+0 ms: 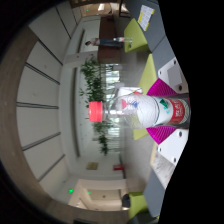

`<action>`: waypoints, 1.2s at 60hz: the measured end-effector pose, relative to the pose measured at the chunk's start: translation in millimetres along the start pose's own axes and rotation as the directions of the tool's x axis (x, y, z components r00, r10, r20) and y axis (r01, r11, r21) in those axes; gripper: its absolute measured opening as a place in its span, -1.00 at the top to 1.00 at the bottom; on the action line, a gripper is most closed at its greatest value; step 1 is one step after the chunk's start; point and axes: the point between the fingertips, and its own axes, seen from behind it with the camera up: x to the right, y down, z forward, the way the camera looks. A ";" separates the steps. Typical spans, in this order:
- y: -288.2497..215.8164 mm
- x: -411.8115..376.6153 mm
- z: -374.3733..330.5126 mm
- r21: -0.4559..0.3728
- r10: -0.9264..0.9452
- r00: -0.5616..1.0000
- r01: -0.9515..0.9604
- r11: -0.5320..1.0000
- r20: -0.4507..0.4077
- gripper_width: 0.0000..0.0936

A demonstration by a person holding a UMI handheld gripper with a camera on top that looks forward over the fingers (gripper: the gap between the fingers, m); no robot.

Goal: Pour water

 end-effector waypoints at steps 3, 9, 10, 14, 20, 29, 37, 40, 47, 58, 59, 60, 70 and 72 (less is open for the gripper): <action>25.0 14.0 8.4 -0.050 -0.043 0.999 0.042 0.998 -0.013 0.26; 76.4 25.4 17.2 -0.140 -0.059 0.998 0.057 0.989 -0.014 0.27; 82.6 26.5 18.8 -0.152 -0.057 0.998 0.054 0.987 -0.015 0.27; 103.9 31.3 20.7 -0.202 -0.056 0.998 0.049 0.978 -0.028 0.27; 135.9 44.7 26.9 -0.242 -0.085 0.996 0.075 0.967 -0.030 0.22; 133.7 49.9 27.7 -0.238 -0.040 0.999 0.031 0.971 -0.032 0.05; 140.6 51.5 20.7 -0.306 -0.048 0.998 0.031 0.951 -0.046 -0.33; 143.8 52.1 15.7 -0.335 -0.048 0.997 0.028 0.942 -0.053 -0.73; 128.7 48.1 -12.3 -0.351 -0.067 0.994 0.031 0.936 -0.089 -0.85; 104.8 35.3 -89.9 -0.389 -0.053 0.993 0.009 0.921 -0.103 -0.82; 103.1 33.1 -99.2 -0.391 -0.049 0.993 0.004 0.920 -0.105 -0.82; 102.0 30.6 -108.9 -0.395 -0.048 0.993 0.002 0.919 -0.105 -0.82; 88.0 16.2 -210.6 -0.425 -0.036 0.989 -0.029 0.905 -0.144 -0.83; 84.6 12.8 -231.9 -0.427 -0.030 0.988 -0.037 0.904 -0.151 -0.83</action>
